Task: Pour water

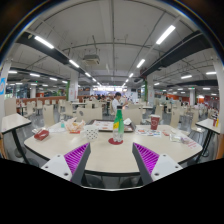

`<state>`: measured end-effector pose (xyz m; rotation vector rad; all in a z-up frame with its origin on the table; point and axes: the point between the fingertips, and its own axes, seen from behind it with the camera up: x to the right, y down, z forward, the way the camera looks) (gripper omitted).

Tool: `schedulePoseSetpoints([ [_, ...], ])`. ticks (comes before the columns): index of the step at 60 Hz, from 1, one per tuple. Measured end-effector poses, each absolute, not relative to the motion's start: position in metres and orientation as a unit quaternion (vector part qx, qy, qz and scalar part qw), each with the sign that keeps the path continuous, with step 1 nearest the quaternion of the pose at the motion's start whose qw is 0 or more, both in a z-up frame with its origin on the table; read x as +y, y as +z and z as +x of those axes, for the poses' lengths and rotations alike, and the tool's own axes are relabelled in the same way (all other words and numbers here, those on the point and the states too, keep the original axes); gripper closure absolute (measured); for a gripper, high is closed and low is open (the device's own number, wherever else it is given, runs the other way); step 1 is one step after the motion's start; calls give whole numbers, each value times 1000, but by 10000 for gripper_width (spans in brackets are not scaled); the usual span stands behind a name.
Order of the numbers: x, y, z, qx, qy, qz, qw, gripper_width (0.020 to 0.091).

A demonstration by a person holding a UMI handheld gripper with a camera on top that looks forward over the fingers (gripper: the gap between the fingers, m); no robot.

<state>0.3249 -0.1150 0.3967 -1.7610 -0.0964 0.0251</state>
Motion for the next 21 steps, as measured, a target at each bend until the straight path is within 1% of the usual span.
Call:
schedulePoseSetpoints([
  [12, -127, 395, 337, -36, 0, -774, 632, 267],
  [13, -120, 400, 345, -35, -1, -774, 632, 267],
  [21, -124, 406, 347, -27, 0, -765, 644, 268],
])
